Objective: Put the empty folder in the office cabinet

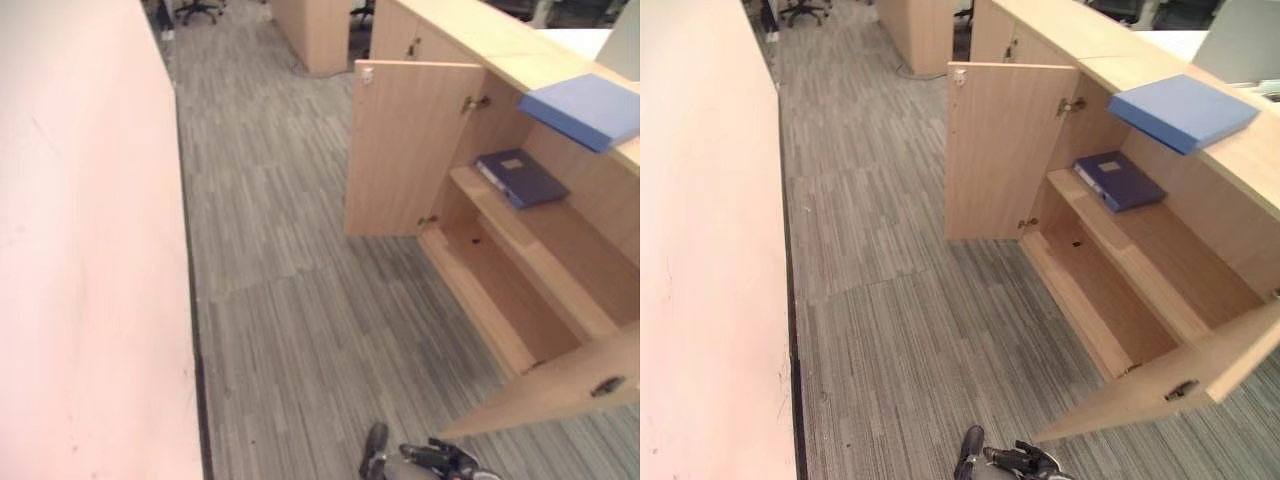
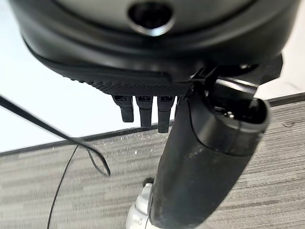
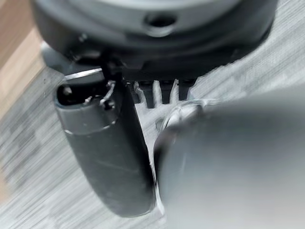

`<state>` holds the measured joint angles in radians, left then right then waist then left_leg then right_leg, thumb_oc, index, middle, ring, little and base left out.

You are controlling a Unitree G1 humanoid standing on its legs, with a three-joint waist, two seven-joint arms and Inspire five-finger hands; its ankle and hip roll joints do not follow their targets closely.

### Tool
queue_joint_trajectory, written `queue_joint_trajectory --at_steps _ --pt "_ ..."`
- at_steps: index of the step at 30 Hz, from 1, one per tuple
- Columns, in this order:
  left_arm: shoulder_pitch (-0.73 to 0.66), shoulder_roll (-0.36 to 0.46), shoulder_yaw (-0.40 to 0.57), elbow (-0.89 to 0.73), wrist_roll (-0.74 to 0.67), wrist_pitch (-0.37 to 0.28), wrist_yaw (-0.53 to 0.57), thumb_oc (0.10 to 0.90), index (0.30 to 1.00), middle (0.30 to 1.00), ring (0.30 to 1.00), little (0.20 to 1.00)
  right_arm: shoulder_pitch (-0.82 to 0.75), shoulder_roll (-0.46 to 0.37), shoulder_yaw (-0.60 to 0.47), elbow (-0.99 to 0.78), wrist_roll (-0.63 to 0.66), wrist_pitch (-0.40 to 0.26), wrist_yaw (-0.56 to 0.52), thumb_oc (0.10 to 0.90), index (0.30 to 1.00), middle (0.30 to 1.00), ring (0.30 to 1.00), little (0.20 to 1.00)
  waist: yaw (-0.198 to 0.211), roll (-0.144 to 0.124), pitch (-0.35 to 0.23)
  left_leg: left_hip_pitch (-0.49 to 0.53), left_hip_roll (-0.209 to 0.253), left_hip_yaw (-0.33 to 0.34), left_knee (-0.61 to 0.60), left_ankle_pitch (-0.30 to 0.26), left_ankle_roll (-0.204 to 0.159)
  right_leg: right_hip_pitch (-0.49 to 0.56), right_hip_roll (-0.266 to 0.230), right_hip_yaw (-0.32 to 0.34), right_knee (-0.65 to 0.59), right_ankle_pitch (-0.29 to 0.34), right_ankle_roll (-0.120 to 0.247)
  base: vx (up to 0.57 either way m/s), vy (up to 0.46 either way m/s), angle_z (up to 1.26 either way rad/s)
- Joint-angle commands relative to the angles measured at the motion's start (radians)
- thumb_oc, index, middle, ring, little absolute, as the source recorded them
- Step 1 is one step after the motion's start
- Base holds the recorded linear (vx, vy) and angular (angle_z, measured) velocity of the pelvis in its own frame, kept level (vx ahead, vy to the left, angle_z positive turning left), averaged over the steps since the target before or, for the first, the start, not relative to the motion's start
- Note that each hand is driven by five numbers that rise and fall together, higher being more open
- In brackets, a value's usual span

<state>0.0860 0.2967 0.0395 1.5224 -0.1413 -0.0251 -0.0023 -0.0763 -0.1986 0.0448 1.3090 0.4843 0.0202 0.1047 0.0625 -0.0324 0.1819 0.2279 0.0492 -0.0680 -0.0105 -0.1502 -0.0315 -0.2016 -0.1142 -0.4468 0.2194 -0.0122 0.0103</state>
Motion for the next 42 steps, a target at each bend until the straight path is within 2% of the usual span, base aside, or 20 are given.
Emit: queue_joint_trajectory --at_steps 1,2,5,6,7,8,10,11,14,16,17,19,21,22,23,26,27,29,33,42 --pt "0.019 0.070 -0.003 0.021 0.024 0.001 0.017 0.800 0.900 0.900 0.900 0.900 0.049 -0.029 0.046 0.010 0.021 -0.004 -0.003 0.800 0.900 0.900 0.900 0.900 -0.044 0.013 0.006 0.002 -0.037 -0.027 0.097 -0.034 -0.029 -0.030 -0.112 -0.006 -0.047 0.132 0.085 0.30 -0.168 0.79" --pt "0.008 0.073 -0.019 -0.010 0.002 -0.020 0.013 0.800 0.900 0.900 0.900 0.900 0.050 -0.047 0.049 0.017 0.023 -0.005 -0.003 0.800 0.900 0.900 0.900 0.900 -0.047 0.021 0.017 -0.044 -0.015 -0.001 0.245 0.040 -0.065 0.016 -0.083 -0.006 -0.054 0.094 0.062 0.29 -0.188 0.84" --pt "-0.011 0.073 -0.028 -0.041 -0.034 -0.031 0.024 0.800 0.900 0.900 0.900 0.900 0.045 -0.078 0.038 0.038 0.011 -0.006 -0.015 0.800 0.900 0.900 0.900 0.900 -0.035 0.001 0.042 -0.196 -0.041 0.013 0.539 0.203 -0.085 0.086 -0.064 -0.010 -0.083 0.051 0.016 0.23 -0.163 0.00" --pt "-0.010 0.068 -0.027 -0.040 -0.043 -0.035 0.027 0.800 0.900 0.900 0.900 0.900 0.044 -0.093 0.028 0.054 0.005 -0.004 -0.020 0.800 0.900 0.900 0.900 0.900 -0.019 -0.009 0.047 -0.273 -0.004 0.072 0.582 0.189 -0.067 0.129 -0.064 -0.004 -0.094 0.026 0.016 0.45 -0.089 -0.41" --pt "0.003 0.062 -0.022 -0.030 -0.032 -0.032 0.030 0.800 0.900 0.900 0.900 0.900 0.042 -0.102 0.020 0.068 -0.007 0.000 -0.023 0.800 0.900 0.900 0.900 0.900 0.006 -0.029 0.038 -0.348 0.010 0.118 0.502 0.120 -0.033 0.181 -0.081 0.020 -0.127 0.022 0.037 0.62 0.069 -0.38" --pt "0.017 0.046 -0.020 -0.022 -0.027 -0.034 0.042 0.800 0.900 0.900 0.900 0.900 0.047 -0.097 0.027 0.069 -0.019 0.002 -0.024 0.800 0.900 0.900 0.900 0.900 0.029 -0.028 0.032 -0.401 0.042 0.113 0.361 0.116 -0.041 0.217 -0.088 0.052 -0.144 0.007 0.058 0.59 0.215 -0.24" --pt "0.029 0.040 -0.009 -0.010 -0.039 -0.034 0.050 0.800 0.900 0.900 0.900 0.900 0.053 -0.084 0.038 0.063 -0.025 -0.002 -0.021 0.800 0.900 0.900 0.900 0.900 0.069 0.001 0.023 -0.465 0.148 0.044 0.077 0.313 -0.084 0.279 -0.084 0.106 -0.155 -0.021 0.086 0.66 0.426 -1.05" --pt "0.032 0.033 -0.005 0.001 -0.048 -0.034 0.054 0.800 0.900 0.900 0.900 0.900 0.061 -0.079 0.039 0.070 -0.031 -0.003 -0.024 0.800 0.900 0.900 0.900 0.900 0.101 0.008 0.026 -0.506 0.186 -0.017 -0.050 0.364 -0.113 0.327 -0.092 0.155 -0.163 -0.048 0.098 0.83 0.563 -1.36" --pt "0.054 0.004 0.001 0.032 -0.022 -0.031 0.057 0.800 0.900 0.900 0.900 0.900 0.090 -0.061 0.012 0.082 -0.041 0.003 -0.013 0.800 0.900 0.900 0.900 0.900 0.121 0.041 -0.028 -0.470 0.179 -0.053 -0.051 0.386 -0.154 0.404 -0.161 0.206 -0.201 -0.036 0.151 0.64 0.590 -1.29" --pt "0.052 -0.003 -0.021 0.029 0.021 -0.028 0.059 0.800 0.900 0.900 0.900 0.900 0.100 -0.031 0.017 0.071 -0.042 0.010 -0.004 0.800 0.900 0.900 0.900 0.900 0.121 0.006 -0.059 -0.448 0.094 -0.012 0.007 0.321 -0.108 0.385 -0.280 0.225 -0.170 0.084 0.187 0.53 0.765 -1.08" --pt "0.047 0.013 -0.008 0.018 0.012 -0.021 0.061 0.800 0.900 0.900 0.900 0.900 0.092 -0.015 0.050 0.044 -0.050 0.017 0.000 0.800 0.900 0.900 0.900 0.900 0.136 -0.009 -0.055 -0.392 0.005 0.057 0.014 0.266 -0.034 0.312 -0.391 0.190 -0.026 0.246 0.164 0.36 0.675 -1.11" --pt "0.054 0.027 -0.003 0.013 0.022 -0.008 0.064 0.800 0.900 0.900 0.900 0.900 0.077 0.001 0.082 -0.009 -0.045 0.008 -0.003 0.800 0.900 0.900 0.900 0.900 0.150 -0.004 -0.044 -0.307 -0.042 0.102 -0.016 0.219 0.009 0.287 -0.443 0.075 0.112 0.255 0.152 0.43 0.701 -0.99" --pt "0.034 0.034 0.006 -0.005 -0.001 -0.001 0.072 0.800 0.900 0.900 0.900 0.900 0.065 -0.005 0.118 -0.048 -0.042 0.013 0.016 0.800 0.900 0.900 0.900 0.900 0.105 0.007 -0.015 -0.192 -0.067 0.159 -0.060 0.176 0.038 0.177 -0.331 -0.013 0.171 0.178 0.155 0.52 0.532 -0.51" --pt "0.049 0.021 0.030 0.028 0.003 0.026 0.072 0.800 0.900 0.900 0.900 0.900 0.028 0.013 0.149 -0.083 -0.007 0.007 0.021 0.800 0.900 0.900 0.900 0.900 0.097 -0.003 0.024 -0.137 -0.089 0.164 -0.073 0.153 0.041 0.078 -0.174 -0.138 0.067 0.175 0.172 0.37 0.187 -0.98" --pt "0.049 0.021 0.032 0.028 0.004 0.026 0.071 0.800 0.900 0.900 0.900 0.900 0.028 0.014 0.150 -0.083 -0.006 0.007 0.020 0.800 0.900 0.900 0.900 0.900 0.097 -0.001 0.025 -0.135 -0.085 0.164 -0.072 0.149 0.040 0.082 -0.170 -0.139 0.064 0.176 0.174 0.25 0.009 -1.10" --pt "0.055 0.035 0.054 0.033 0.032 0.033 0.071 0.800 0.900 0.900 0.900 0.900 0.005 0.035 0.167 -0.114 0.039 0.001 0.020 0.800 0.900 0.900 0.900 0.900 0.119 -0.050 0.027 -0.106 -0.110 0.213 -0.077 0.122 0.025 0.105 -0.144 -0.387 -0.119 0.263 0.216 0.18 -0.091 -0.22" --pt "0.057 0.039 0.062 0.030 0.034 0.034 0.071 0.800 0.900 0.900 0.900 0.900 0.005 0.038 0.170 -0.120 0.046 -0.001 0.019 0.800 0.900 0.900 0.900 0.900 0.121 -0.058 0.025 -0.098 -0.107 0.226 -0.077 0.117 0.017 0.102 -0.144 -0.415 -0.141 0.275 0.216 0.25 -0.173 -0.46" --pt "0.063 0.039 0.069 0.028 0.028 0.030 0.069 0.800 0.900 0.900 0.900 0.900 0.014 0.039 0.175 -0.113 0.051 -0.003 0.019 0.800 0.900 0.900 0.900 0.900 0.129 -0.077 0.008 -0.088 -0.109 0.247 -0.075 0.101 0.008 0.130 -0.132 -0.397 -0.188 0.251 0.188 0.22 -0.152 -0.06" --pt "0.041 0.021 0.069 0.031 0.003 0.028 0.081 0.800 0.900 0.900 0.900 0.900 0.020 0.026 0.149 -0.059 0.041 0.002 0.004 0.800 0.900 0.900 0.900 0.900 0.119 -0.062 -0.029 -0.085 -0.056 0.264 -0.072 0.086 -0.013 0.151 -0.109 -0.394 -0.215 0.183 0.134 0.21 -0.139 0.07" --pt "-0.050 -0.035 -0.017 -0.018 -0.015 0.024 0.069 0.800 0.900 0.900 0.900 0.900 0.037 -0.015 0.120 -0.041 0.016 0.012 -0.016 0.800 0.900 0.900 0.900 0.900 0.016 -0.012 -0.029 -0.070 -0.046 0.297 -0.077 0.045 0.001 0.109 -0.118 -0.322 -0.162 0.149 0.117 0.07 0.017 -0.32"
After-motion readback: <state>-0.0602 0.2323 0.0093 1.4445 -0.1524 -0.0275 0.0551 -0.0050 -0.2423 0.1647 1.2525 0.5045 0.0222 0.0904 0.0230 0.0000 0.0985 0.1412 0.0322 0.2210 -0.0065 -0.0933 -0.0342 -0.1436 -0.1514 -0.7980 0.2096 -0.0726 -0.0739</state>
